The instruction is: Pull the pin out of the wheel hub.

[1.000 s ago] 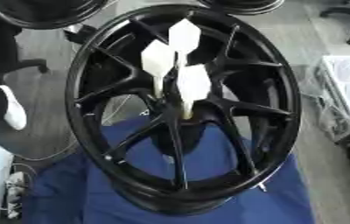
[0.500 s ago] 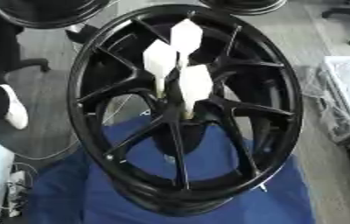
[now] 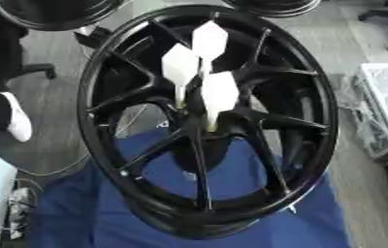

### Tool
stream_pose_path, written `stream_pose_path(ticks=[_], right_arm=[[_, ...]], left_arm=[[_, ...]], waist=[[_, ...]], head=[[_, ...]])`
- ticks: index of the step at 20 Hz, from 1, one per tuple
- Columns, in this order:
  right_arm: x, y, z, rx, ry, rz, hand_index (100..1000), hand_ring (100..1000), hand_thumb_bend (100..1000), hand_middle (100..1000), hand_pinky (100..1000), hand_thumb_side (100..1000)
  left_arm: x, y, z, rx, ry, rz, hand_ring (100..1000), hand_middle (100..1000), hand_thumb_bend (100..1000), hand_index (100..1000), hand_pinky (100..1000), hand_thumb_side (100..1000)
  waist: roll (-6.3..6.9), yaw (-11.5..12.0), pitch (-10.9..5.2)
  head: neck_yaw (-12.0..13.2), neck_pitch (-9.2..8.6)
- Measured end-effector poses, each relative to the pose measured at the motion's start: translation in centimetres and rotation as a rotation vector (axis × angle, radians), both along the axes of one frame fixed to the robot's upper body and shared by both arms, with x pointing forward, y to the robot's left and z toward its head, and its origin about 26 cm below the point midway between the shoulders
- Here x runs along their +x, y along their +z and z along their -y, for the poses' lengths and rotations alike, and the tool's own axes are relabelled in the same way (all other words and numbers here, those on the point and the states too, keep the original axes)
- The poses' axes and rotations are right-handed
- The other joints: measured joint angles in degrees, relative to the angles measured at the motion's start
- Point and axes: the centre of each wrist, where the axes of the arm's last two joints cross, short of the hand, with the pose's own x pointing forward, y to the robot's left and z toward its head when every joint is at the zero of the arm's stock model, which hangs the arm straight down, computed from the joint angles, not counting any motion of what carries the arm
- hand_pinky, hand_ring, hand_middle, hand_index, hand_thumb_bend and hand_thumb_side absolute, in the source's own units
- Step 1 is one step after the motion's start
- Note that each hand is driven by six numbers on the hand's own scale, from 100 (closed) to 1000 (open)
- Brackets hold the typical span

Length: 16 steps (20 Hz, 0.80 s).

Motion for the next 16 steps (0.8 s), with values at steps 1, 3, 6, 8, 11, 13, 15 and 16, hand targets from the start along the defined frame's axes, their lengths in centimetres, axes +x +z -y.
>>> stream_pose_path(ticks=[1, 3, 6, 8, 11, 13, 15, 16], right_arm=[[0.0, -0.1, -0.2, -0.030, 0.003, 0.000, 879, 711, 100, 733, 787, 570], [0.0, -0.3, -0.4, -0.091, 0.010, 0.000, 874, 715, 100, 731, 788, 502], [0.0, -0.3, -0.8, -0.174, 0.027, 0.000, 871, 717, 100, 727, 787, 451], [0.0, -0.3, -1.0, -0.224, 0.035, -0.004, 865, 708, 100, 716, 781, 425], [0.0, -0.1, -1.4, -0.286, 0.042, -0.023, 856, 681, 100, 694, 763, 425], [0.0, 0.1, -1.6, -0.316, 0.042, -0.037, 851, 672, 100, 686, 758, 430], [0.0, 0.3, -1.8, -0.340, 0.043, -0.051, 846, 662, 100, 676, 753, 443], [-0.1, 0.5, -1.8, -0.351, 0.043, -0.057, 845, 662, 100, 675, 753, 450]], left_arm=[[0.0, 0.0, 0.0, 0.000, 0.000, -0.001, 900, 784, 733, 754, 721, 450], [0.0, 0.0, 0.0, 0.001, 0.000, -0.002, 900, 784, 732, 754, 721, 450], [0.0, 0.0, 0.0, 0.001, -0.001, -0.004, 900, 784, 732, 754, 721, 450], [0.0, -0.1, 0.0, 0.002, -0.001, -0.006, 900, 784, 732, 754, 722, 450], [-0.1, -0.1, 0.0, 0.003, -0.001, -0.008, 901, 784, 733, 754, 721, 449], [-0.1, -0.2, -0.1, 0.003, 0.000, -0.012, 901, 784, 732, 754, 721, 449], [-0.1, -0.2, -0.1, 0.003, 0.000, -0.013, 901, 785, 730, 754, 722, 449], [-0.1, -0.2, -0.1, 0.003, 0.000, -0.013, 901, 785, 730, 754, 722, 449]], waist=[[-0.07, 0.0, 0.00], [-0.20, -0.1, -0.01], [-0.21, -0.2, -0.02], [-0.25, -0.2, -0.03], [-0.35, -0.2, -0.03], [-0.44, -0.2, -0.03], [-0.44, -0.3, -0.03], [-0.44, -0.3, -0.03]], head=[[0.0, 0.00], [0.1, 0.02], [0.3, 0.04], [0.4, 0.06], [0.4, 0.08], [0.4, 0.08], [0.4, 0.08], [0.4, 0.08]])
